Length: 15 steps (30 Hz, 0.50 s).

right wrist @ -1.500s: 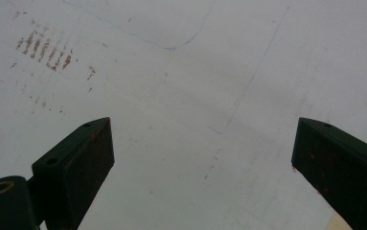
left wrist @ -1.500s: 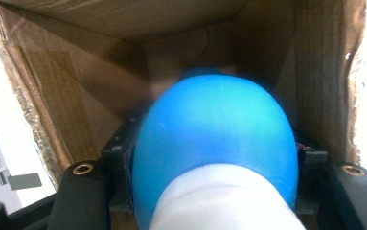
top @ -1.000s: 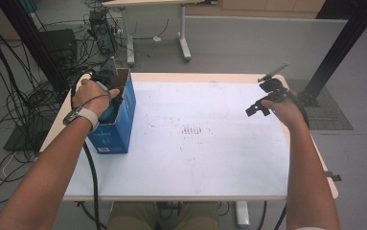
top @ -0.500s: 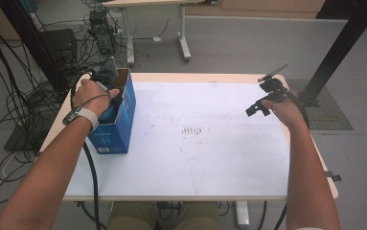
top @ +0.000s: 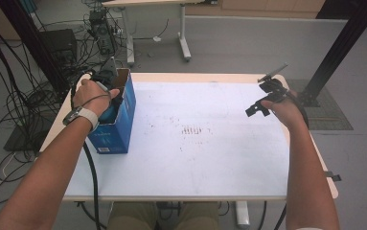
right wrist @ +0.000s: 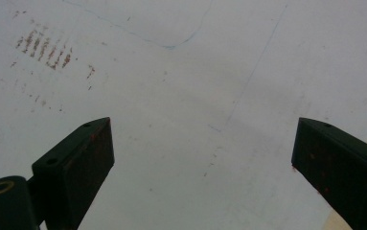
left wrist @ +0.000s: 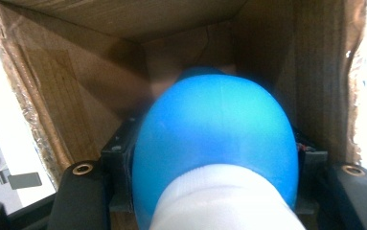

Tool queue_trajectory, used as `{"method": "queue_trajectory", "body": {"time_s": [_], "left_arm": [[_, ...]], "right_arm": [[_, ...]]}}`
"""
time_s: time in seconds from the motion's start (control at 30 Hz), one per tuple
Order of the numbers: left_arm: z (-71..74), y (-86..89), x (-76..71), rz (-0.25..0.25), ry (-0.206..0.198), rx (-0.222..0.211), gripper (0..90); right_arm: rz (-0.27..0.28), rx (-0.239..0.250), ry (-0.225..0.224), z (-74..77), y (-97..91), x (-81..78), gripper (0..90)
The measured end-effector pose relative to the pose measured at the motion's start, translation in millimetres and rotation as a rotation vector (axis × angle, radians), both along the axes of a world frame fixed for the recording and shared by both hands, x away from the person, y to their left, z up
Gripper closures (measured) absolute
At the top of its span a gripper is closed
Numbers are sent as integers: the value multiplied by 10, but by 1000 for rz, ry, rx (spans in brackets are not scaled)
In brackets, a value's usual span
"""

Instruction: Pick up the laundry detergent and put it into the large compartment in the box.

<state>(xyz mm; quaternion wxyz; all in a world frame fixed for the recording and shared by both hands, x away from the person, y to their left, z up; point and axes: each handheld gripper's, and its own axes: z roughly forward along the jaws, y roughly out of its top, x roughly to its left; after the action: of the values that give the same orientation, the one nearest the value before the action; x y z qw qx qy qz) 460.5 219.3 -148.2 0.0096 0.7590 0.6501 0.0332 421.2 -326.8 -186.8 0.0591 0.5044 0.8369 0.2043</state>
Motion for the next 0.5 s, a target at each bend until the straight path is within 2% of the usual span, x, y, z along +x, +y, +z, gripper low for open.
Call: {"method": "queue_trajectory", "body": {"time_s": [0.5], "left_arm": [[-1, -4, -8, -1, -4, 1, 373]], "right_arm": [[-2, -2, 1, 3, -7, -6, 72]]}}
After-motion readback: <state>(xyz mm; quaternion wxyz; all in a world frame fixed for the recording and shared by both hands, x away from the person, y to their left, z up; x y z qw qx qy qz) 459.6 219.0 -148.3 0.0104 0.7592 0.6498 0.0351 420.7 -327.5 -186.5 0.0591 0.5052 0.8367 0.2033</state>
